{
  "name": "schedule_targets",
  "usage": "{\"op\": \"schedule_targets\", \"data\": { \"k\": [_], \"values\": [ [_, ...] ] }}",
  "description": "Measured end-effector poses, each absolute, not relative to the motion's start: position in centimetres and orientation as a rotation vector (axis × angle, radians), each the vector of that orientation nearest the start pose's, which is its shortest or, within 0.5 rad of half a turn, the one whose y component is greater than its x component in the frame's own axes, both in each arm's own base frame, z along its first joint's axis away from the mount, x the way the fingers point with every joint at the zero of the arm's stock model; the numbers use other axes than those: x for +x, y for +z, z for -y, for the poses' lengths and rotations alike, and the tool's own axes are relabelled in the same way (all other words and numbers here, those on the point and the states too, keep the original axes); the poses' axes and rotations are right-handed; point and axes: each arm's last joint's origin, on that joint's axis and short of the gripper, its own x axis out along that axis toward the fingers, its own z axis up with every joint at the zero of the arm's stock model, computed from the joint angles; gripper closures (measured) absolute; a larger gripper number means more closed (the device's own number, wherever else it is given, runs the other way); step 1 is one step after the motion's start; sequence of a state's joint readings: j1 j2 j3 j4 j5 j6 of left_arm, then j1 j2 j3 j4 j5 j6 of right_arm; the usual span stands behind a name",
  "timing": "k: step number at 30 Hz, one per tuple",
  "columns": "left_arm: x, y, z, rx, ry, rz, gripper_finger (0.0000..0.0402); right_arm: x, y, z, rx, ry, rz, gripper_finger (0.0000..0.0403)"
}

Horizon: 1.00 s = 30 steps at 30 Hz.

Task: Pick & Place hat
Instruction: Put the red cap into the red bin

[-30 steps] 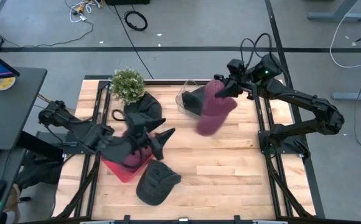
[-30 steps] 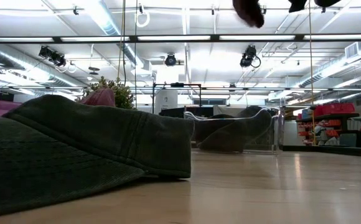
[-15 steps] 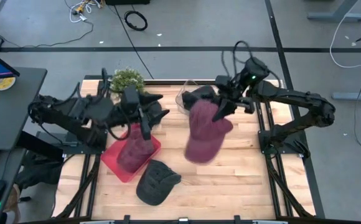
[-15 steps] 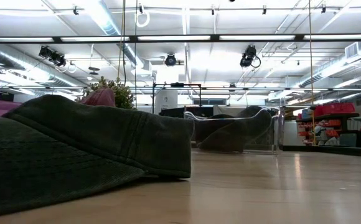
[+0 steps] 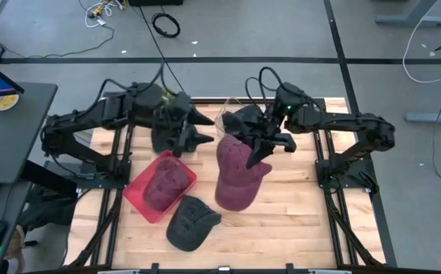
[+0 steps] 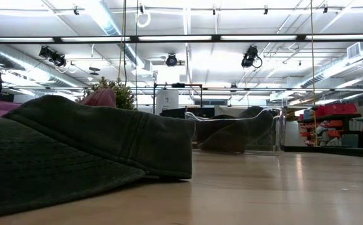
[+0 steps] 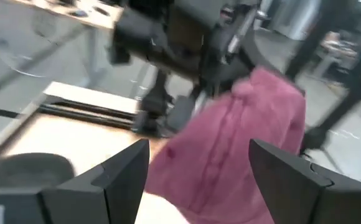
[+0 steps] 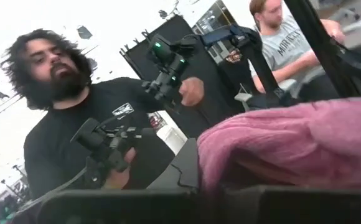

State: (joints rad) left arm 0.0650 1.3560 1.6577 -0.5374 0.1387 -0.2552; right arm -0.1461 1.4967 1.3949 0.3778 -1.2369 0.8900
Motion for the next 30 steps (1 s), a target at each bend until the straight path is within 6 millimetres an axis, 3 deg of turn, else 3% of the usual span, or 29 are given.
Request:
{"op": "schedule_targets", "data": {
  "k": [7, 22, 30],
  "values": [
    [28.3, 46.4, -1.9, -0.191, -0.201, -0.244, 0.0126, 32.8, 43.6, 2.0, 0.611, 1.083, -0.255, 0.0403],
    [32.0, 44.3, -2.1, -0.02, -0.391, -0.231, 0.0126, 33.1, 43.1, 2.1, 0.69, 1.02, -0.303, 0.0403],
    [32.6, 44.1, -1.4, 0.038, -0.49, -0.2, 0.0126, 33.2, 42.8, 2.3, 0.715, 0.994, -0.319, 0.0403]
  ]
}}
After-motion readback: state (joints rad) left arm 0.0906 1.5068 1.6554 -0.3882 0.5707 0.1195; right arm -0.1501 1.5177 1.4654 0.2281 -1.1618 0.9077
